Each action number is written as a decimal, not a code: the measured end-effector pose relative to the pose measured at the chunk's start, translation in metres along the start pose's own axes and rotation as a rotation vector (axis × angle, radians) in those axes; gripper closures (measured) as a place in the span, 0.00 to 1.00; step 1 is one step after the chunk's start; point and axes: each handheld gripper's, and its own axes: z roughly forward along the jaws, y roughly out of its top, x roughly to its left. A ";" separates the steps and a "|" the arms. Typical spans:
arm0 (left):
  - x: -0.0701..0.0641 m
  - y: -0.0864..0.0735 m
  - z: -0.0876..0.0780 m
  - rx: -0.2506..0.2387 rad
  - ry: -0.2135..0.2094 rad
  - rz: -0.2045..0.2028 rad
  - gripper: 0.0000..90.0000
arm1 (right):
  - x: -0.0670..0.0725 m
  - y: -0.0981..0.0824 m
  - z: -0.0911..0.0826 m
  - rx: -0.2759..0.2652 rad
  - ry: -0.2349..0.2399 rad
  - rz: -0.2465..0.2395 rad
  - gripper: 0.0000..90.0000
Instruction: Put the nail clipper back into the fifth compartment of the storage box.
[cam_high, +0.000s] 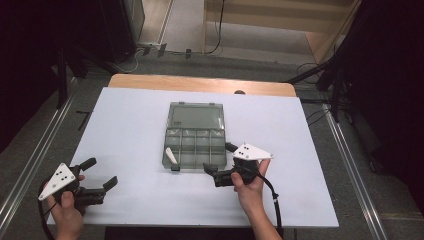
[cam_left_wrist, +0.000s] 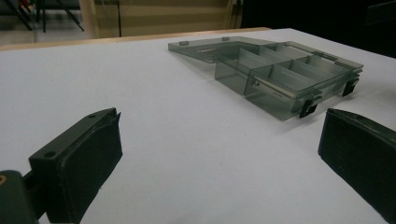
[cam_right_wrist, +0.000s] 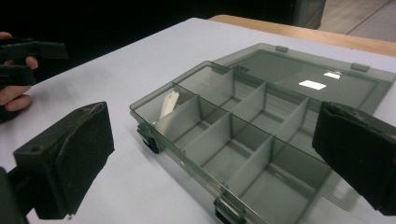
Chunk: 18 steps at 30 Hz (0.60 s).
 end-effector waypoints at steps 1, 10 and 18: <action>0.000 0.000 0.000 -0.001 0.001 0.000 0.00 | -0.001 -0.001 -0.003 -0.001 -0.006 0.001 0.00; 0.000 0.000 0.000 -0.002 0.004 -0.003 0.00 | -0.016 -0.008 -0.028 -0.019 -0.053 0.011 0.00; 0.000 0.000 0.000 -0.001 0.007 0.001 0.00 | -0.031 -0.016 -0.053 -0.024 -0.098 0.026 0.00</action>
